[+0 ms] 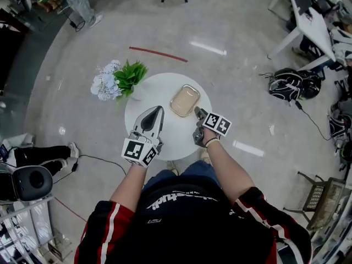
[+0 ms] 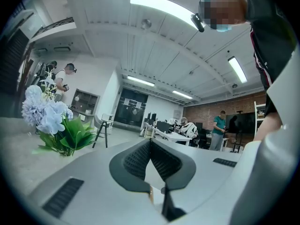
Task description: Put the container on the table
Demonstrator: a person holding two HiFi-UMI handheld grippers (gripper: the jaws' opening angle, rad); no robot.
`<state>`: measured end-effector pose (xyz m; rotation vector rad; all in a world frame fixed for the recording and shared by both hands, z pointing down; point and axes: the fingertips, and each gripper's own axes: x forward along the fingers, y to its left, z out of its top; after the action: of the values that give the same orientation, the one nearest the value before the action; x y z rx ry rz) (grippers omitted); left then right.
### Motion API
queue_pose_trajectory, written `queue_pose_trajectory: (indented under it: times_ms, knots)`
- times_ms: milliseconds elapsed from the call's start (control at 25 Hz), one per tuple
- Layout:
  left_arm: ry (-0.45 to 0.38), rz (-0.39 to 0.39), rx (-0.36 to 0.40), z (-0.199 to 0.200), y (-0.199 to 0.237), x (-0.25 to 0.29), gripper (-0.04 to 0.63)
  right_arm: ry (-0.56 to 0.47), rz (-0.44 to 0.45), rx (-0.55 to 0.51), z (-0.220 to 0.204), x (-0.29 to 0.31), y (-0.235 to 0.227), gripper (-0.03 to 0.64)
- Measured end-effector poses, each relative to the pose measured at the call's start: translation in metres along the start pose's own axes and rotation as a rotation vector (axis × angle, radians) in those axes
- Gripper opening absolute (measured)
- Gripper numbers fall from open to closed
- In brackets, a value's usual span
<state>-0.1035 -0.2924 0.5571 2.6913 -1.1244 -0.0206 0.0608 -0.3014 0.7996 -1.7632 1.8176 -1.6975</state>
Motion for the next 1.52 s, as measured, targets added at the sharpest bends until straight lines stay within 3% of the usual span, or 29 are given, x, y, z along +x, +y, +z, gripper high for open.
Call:
queue_pose_trajectory:
  times_ms: [560, 1040, 1520]
  knots:
    - [-0.019, 0.063, 0.011, 0.02, -0.016, -0.026, 0.023, -0.009, 0.074, -0.175, 0.012, -0.049, 0.041, 0.15]
    - [-0.022, 0.06, 0.007, 0.045, -0.052, -0.044, 0.023, -0.074, 0.227, -0.344, 0.036, -0.116, 0.1, 0.144]
    - [-0.072, 0.056, 0.011, 0.091, -0.069, -0.055, 0.023, -0.186, 0.405, -0.574, 0.061, -0.189, 0.195, 0.132]
